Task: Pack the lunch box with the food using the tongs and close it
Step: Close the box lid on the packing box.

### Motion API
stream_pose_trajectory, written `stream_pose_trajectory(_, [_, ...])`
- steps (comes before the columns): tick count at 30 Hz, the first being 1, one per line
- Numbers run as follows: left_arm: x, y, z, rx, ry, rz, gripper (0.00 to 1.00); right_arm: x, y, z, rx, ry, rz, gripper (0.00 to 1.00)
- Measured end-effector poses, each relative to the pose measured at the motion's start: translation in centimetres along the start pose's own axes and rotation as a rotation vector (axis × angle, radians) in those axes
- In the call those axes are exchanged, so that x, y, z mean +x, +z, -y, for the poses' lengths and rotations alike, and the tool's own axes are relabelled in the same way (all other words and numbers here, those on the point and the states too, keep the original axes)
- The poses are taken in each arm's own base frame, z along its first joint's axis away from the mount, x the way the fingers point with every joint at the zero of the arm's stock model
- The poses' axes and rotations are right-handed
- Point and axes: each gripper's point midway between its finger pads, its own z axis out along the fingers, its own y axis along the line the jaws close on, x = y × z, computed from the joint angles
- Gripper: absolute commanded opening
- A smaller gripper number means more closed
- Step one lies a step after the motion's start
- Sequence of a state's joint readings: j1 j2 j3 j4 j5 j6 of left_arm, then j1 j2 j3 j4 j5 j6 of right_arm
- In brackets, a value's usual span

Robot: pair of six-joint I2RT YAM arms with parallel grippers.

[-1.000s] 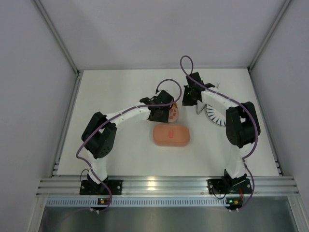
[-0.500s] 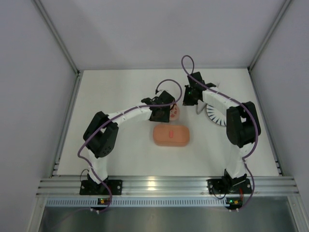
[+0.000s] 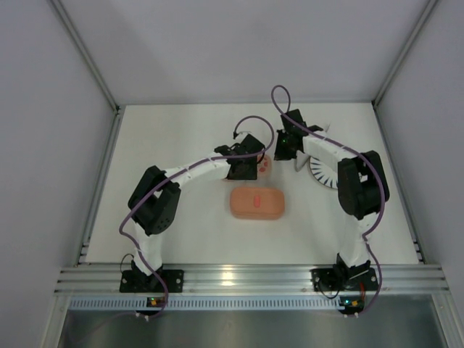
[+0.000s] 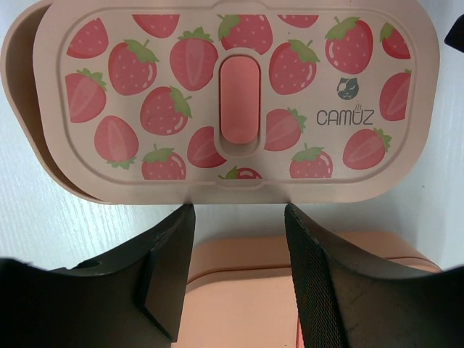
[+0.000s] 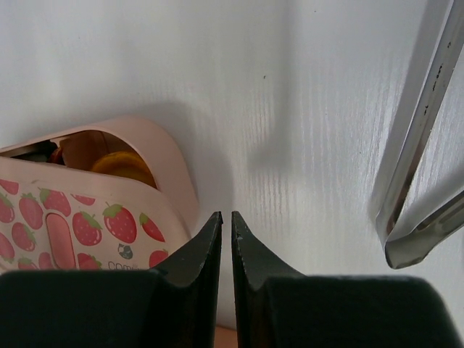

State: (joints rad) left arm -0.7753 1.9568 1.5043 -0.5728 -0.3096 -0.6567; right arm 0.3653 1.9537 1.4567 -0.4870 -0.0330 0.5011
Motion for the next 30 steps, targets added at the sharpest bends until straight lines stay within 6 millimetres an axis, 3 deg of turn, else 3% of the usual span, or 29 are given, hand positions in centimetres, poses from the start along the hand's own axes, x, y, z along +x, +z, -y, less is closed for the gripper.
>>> stream_pose_trajectory(19, [-0.4,1.2,0.6,-0.021,-0.027,0.015,0.59,-0.2,1.8,-0.7,-0.030,0.000,-0.031,0.09])
stream_pose_trajectory(30, [-0.4,1.2,0.0,-0.042,-0.027,0.028,0.59,-2.3,2.2,-2.4,-0.084,-0.010,-0.005,0.09])
